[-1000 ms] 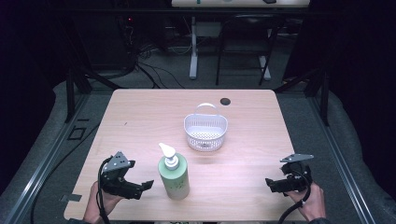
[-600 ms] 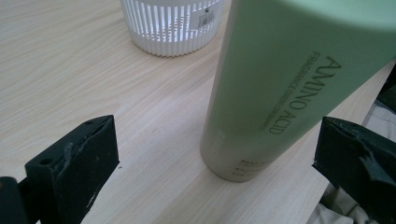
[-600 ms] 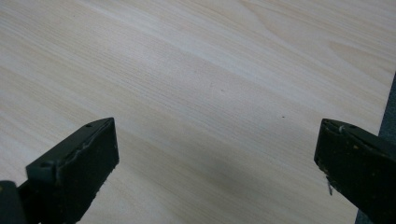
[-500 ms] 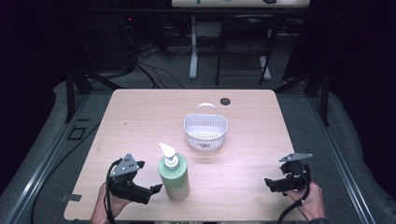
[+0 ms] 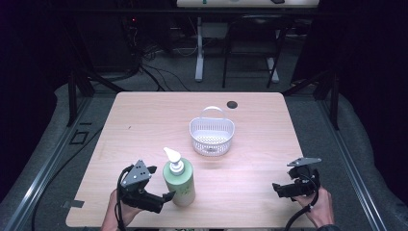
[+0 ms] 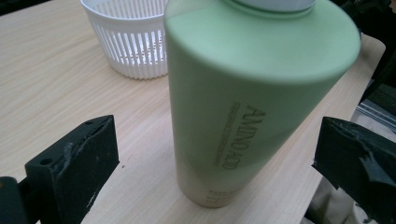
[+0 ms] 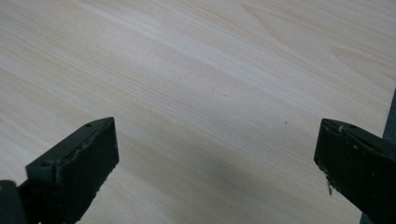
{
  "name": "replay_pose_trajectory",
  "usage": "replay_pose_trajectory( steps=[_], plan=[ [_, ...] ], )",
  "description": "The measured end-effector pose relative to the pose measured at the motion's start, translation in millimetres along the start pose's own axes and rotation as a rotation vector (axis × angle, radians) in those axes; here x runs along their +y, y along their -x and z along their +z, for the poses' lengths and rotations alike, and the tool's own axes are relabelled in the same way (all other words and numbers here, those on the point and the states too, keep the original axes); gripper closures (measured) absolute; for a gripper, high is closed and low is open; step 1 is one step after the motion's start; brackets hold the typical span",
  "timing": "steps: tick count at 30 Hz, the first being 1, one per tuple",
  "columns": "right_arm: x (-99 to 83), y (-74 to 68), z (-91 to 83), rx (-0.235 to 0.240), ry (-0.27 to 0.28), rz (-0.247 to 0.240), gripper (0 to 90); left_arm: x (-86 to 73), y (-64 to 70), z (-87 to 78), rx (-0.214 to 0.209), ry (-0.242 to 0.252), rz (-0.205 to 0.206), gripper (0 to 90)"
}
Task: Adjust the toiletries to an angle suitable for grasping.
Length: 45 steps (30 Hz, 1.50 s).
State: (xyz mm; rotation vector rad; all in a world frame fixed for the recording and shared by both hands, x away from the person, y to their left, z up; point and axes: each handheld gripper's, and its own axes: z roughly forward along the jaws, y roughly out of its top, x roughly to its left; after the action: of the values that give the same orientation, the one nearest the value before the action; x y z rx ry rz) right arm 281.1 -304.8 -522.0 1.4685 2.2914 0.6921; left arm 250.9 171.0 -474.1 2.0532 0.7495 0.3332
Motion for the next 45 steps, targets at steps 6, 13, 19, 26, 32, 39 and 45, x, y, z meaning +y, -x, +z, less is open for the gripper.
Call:
replay_pose_trajectory(
  steps=[6,13,19,26,32,39,45],
  plan=[
    [0.6,-1.4,-0.1,0.004,0.001,0.0,0.0,3.5,3.5,4.2,0.007,0.011,-0.007,0.0],
    [0.5,-0.4,0.4,0.003,-0.003,0.004,0.0,9.5,8.3,8.3,0.007,0.041,-0.001,0.0],
    [0.3,-0.4,0.4,0.003,-0.004,0.005,0.0,12.8,12.3,14.0,0.015,0.061,0.004,0.0],
    [0.1,-0.2,0.4,0.002,-0.004,0.006,0.0,17.0,16.4,18.6,0.036,0.078,0.009,0.0],
    [0.1,-0.6,0.7,0.003,-0.004,0.005,0.0,17.9,18.4,25.2,0.037,0.078,0.008,0.0],
    [0.2,-0.8,0.9,0.003,-0.005,0.004,0.0,18.0,19.7,27.6,0.043,0.088,0.008,9.8],
    [0.3,-1.1,0.7,-0.003,-0.006,0.001,0.0,17.9,20.7,28.0,0.051,0.091,0.015,11.6]
  ],
)
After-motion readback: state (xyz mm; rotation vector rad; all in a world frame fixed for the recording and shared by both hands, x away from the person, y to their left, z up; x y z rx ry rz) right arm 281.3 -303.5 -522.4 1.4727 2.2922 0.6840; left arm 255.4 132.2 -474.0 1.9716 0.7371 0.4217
